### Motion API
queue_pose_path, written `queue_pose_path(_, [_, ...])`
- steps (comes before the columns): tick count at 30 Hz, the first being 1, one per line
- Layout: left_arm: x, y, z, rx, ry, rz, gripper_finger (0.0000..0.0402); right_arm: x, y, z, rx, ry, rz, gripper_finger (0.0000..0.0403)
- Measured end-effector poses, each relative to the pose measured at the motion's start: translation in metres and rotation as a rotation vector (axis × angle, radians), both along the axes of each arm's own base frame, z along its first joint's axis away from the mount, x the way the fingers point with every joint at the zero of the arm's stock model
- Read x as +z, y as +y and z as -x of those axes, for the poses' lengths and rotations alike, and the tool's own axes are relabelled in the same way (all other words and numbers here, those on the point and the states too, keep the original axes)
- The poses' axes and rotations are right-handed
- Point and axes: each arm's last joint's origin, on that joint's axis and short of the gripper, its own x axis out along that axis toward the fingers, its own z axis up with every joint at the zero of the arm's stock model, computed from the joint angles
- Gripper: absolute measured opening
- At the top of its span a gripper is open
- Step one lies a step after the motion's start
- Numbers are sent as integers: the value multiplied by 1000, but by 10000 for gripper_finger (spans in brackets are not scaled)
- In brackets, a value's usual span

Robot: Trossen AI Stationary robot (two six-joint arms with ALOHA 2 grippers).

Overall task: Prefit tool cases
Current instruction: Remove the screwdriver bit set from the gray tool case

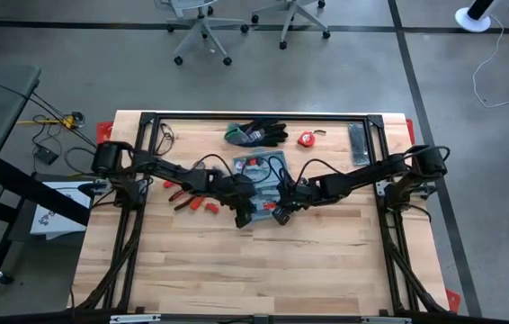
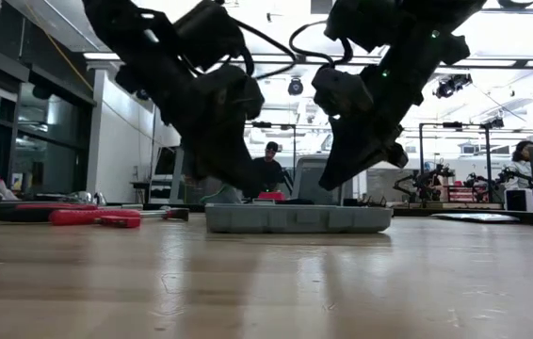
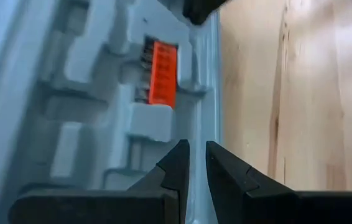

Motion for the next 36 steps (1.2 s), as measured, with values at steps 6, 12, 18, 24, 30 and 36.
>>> queue_pose_path(6, [8,-1,-13,-43,-37,-10,44,0,0,0,0,3,0,0])
queue_pose_path(12, [29,1,-25,-167,-17,-207,48,0,0,2,5,22,12,0])
queue_pose_path(18, [47,9,-32,-255,16,-348,96,0,-5,1,-2,23,18,0])
queue_pose_path(24, [46,18,-30,-288,26,-367,174,0,-9,1,-2,26,28,0])
queue_pose_path(30, [28,19,-38,-292,37,-324,231,-1,-13,3,-4,48,34,0])
queue_pose_path(36, [11,13,-44,-275,58,-324,239,1,-15,5,-12,57,35,0])
